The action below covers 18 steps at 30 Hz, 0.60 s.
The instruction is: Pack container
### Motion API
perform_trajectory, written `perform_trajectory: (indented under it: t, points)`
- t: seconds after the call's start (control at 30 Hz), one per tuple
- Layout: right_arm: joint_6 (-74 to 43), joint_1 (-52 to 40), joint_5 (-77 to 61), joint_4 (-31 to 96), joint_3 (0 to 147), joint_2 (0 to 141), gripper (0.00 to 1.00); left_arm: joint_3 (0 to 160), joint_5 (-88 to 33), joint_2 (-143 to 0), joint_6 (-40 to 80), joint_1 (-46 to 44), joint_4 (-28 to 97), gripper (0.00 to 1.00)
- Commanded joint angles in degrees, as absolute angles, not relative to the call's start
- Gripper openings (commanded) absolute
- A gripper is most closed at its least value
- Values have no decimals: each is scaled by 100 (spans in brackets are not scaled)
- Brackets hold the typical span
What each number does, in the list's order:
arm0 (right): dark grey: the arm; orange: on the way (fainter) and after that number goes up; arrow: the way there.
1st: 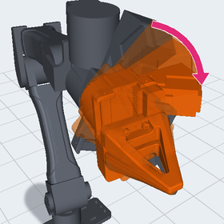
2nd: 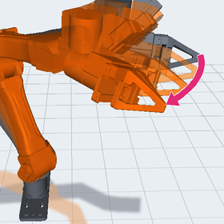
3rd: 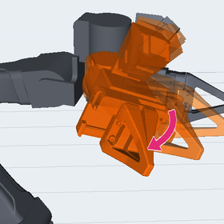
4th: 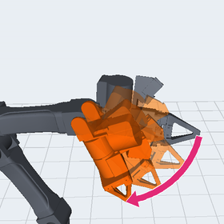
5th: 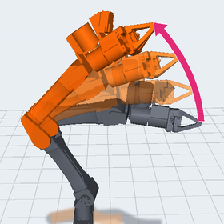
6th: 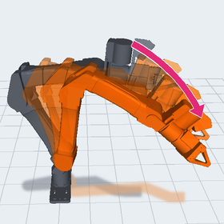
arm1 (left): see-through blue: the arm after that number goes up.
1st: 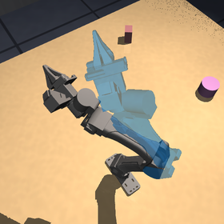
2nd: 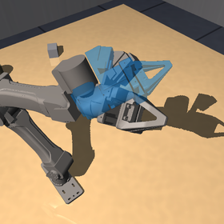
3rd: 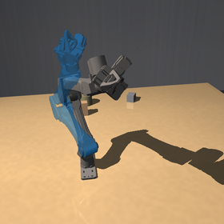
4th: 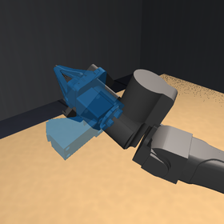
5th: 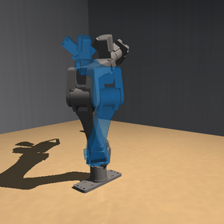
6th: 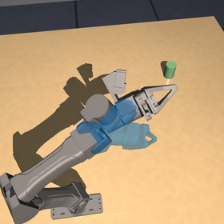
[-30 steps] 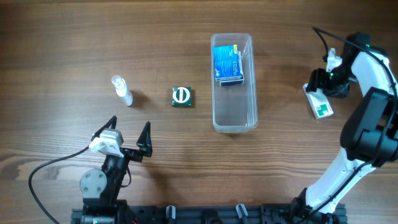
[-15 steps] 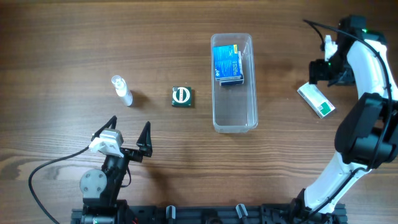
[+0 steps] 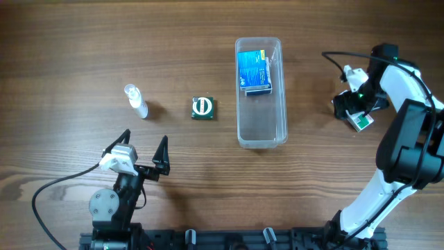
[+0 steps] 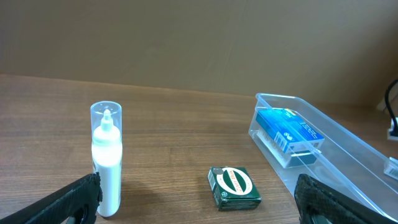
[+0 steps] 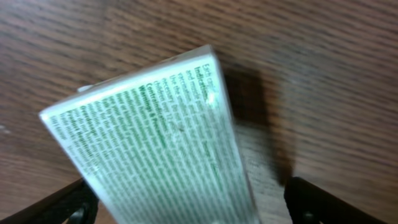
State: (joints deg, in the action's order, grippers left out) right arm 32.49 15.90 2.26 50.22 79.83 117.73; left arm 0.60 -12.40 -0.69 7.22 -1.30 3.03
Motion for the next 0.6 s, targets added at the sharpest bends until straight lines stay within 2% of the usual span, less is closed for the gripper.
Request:
perform_trajectory:
  t: [0.0, 0.07, 0.2, 0.3, 0.4, 0.47, 0.57]
  points:
    - [3603, 1562, 519, 4757, 7758, 11677, 98, 32, -1212, -16, 777, -73, 327, 100]
    - [3579, 1562, 513, 4707, 7712, 11677, 98, 32, -1212, -16, 777, -73, 327, 100]
    - [3319, 1562, 510, 4576, 7712, 11677, 88, 32, -1212, -16, 777, -73, 327, 100]
    - [3210, 1562, 438, 4545, 7714, 11677, 86, 32, -1212, -16, 777, -73, 327, 100]
    - [3122, 1562, 244, 4543, 7725, 11677, 76, 32, -1210, -16, 777, -73, 327, 100]
    - [3030, 1562, 23, 4541, 7725, 11677, 60, 32, -1212, -16, 777, -73, 327, 100]
    - [2792, 1562, -80, 4534, 7732, 11677, 60, 32, -1210, -16, 777, -73, 327, 100]
